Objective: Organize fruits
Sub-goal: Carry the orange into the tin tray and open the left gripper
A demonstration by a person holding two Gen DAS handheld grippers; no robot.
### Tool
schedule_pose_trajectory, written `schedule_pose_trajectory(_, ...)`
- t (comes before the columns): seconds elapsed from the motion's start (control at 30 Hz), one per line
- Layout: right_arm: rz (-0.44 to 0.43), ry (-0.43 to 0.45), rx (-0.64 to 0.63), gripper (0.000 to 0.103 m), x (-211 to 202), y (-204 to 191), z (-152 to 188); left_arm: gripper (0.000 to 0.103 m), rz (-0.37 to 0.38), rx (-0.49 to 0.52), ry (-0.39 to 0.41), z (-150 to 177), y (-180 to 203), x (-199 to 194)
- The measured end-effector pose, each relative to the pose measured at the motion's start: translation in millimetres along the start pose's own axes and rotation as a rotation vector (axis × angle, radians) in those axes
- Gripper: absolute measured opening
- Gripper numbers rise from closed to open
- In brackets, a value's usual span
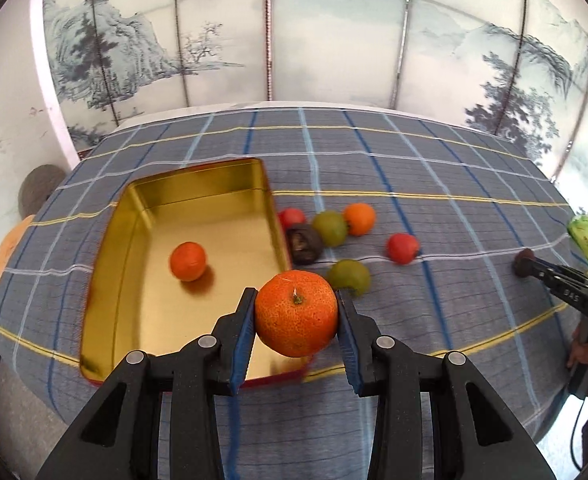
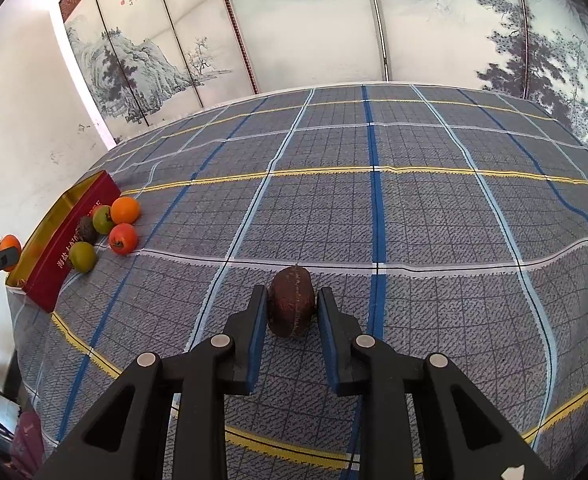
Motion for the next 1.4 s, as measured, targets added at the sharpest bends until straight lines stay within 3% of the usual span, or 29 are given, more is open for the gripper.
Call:
schedule_pose_trajectory(0.83,0.0,0.002,-0.001,0.023,0,0,0,0.04,-0.163,-0.011,0.003,9,-52,27)
schedule_pose_trajectory(1.4,0.024,-0.035,-0.025,0.028,6,0,2,0.04,-0.212,-0.021,0.008,8,-69,32)
Point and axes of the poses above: each gripper's, at about its wrist camera, not at the fingertips, and x roughly the way its jaws point, y to its right, z to its underside, the point moved 6 cm from there along x, roughly the way its jaws point, and after that the axes turned 11 degrees about -x, right-handed, at the moved point
